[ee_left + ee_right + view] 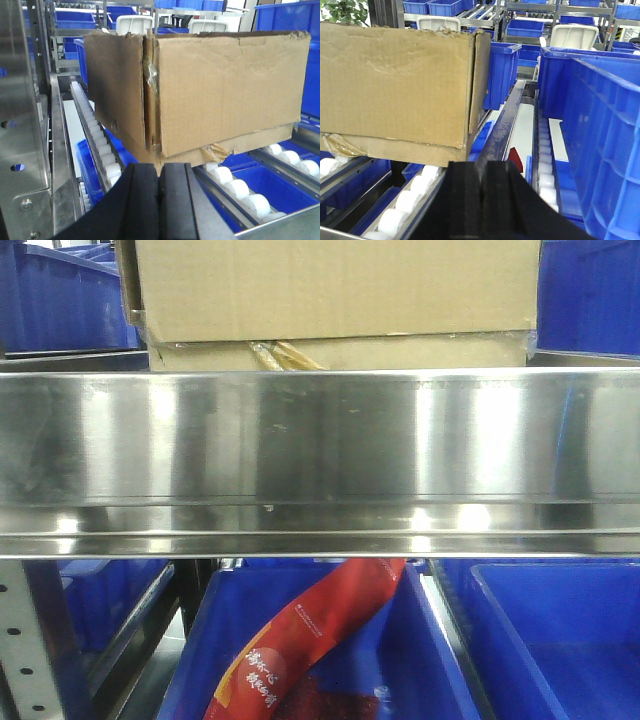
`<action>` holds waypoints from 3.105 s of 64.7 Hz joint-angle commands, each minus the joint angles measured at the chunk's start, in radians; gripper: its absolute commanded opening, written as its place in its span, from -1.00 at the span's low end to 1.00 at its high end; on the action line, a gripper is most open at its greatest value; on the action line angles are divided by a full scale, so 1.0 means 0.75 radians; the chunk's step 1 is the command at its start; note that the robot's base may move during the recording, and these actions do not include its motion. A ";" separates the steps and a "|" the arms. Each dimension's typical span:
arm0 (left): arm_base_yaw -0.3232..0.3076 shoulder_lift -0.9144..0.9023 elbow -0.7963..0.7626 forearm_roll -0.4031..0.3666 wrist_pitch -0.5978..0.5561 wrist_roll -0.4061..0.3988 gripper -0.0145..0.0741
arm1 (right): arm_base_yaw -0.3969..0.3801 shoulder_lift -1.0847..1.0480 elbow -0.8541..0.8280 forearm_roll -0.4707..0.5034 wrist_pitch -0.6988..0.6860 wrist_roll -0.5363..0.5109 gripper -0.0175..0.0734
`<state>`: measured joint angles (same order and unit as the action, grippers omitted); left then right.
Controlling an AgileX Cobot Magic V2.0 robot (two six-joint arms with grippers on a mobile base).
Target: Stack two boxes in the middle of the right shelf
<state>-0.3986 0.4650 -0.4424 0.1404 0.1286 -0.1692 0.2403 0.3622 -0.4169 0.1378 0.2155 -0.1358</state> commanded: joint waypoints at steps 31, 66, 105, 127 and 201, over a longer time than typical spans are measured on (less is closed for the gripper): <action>0.137 -0.149 0.065 -0.021 -0.005 0.050 -0.92 | -0.008 -0.005 0.002 -0.010 -0.039 -0.006 -0.95; 0.537 -0.620 0.590 -0.179 -0.141 0.188 -0.92 | -0.008 -0.007 0.002 -0.010 -0.040 -0.006 -0.95; 0.537 -0.620 0.590 -0.179 -0.163 0.188 -0.92 | -0.008 -0.007 0.002 -0.010 -0.040 -0.006 -0.95; 0.537 -0.620 0.590 -0.179 -0.163 0.188 -0.92 | -0.011 -0.006 0.002 -0.043 -0.045 -0.006 -0.95; 0.537 -0.620 0.590 -0.179 -0.163 0.188 -0.92 | -0.298 -0.483 0.556 0.017 -0.262 0.054 -0.95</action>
<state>0.0012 0.0057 0.0017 0.0124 0.0238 -0.0298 0.0237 0.0030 -0.0026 0.1488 0.0408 -0.0978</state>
